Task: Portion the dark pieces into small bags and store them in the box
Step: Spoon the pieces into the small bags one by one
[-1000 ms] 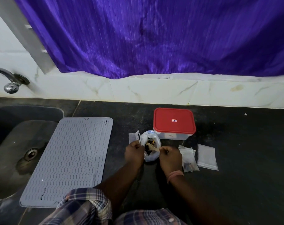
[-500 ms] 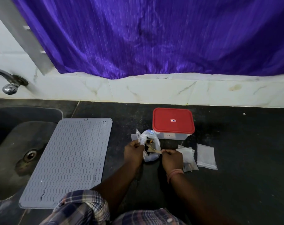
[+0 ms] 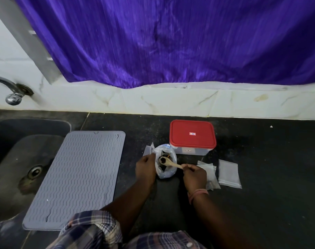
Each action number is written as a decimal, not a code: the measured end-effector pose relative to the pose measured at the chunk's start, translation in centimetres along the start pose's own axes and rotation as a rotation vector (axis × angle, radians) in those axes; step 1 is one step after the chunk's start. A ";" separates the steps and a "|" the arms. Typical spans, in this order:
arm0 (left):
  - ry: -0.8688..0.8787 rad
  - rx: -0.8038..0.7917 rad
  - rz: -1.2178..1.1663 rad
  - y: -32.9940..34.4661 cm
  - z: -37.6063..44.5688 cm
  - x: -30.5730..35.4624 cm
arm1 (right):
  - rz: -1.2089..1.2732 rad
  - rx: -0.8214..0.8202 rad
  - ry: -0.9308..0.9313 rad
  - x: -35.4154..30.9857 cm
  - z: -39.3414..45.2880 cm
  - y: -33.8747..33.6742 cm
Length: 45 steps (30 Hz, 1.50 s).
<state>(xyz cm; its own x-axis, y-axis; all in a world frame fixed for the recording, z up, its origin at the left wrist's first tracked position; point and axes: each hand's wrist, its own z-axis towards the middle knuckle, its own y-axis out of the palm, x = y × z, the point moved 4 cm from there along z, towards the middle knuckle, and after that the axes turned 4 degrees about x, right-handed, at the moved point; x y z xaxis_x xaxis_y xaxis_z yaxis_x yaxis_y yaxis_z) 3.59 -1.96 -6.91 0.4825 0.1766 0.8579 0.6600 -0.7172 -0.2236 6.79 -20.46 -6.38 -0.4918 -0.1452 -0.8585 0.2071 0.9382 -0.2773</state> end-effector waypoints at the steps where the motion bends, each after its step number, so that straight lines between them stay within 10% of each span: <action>1: -0.014 0.032 0.017 -0.3 0.2 -0.2 | 0.008 -0.002 -0.005 -0.1 -0.1 0.0; 25: 0.002 0.191 0.133 -3.3 -1.3 1.0 | -0.335 -0.061 -0.325 -4.6 -2.5 3.5; 35: 0.132 0.138 0.224 -3.0 -2.5 1.8 | -0.805 -0.307 -1.063 -4.8 -5.3 6.5; 45: 0.087 0.197 0.103 -3.2 -2.2 1.2 | -0.614 -0.254 -1.153 -4.9 -5.8 4.2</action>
<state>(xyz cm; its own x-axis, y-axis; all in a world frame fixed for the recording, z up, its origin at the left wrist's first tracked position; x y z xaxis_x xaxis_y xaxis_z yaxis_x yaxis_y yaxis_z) 0.77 -0.91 -4.10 0.5073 0.0442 0.8606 0.7136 -0.5814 -0.3908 5.17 -14.04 -0.88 0.5715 -0.6260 -0.5306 -0.0140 0.6391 -0.7690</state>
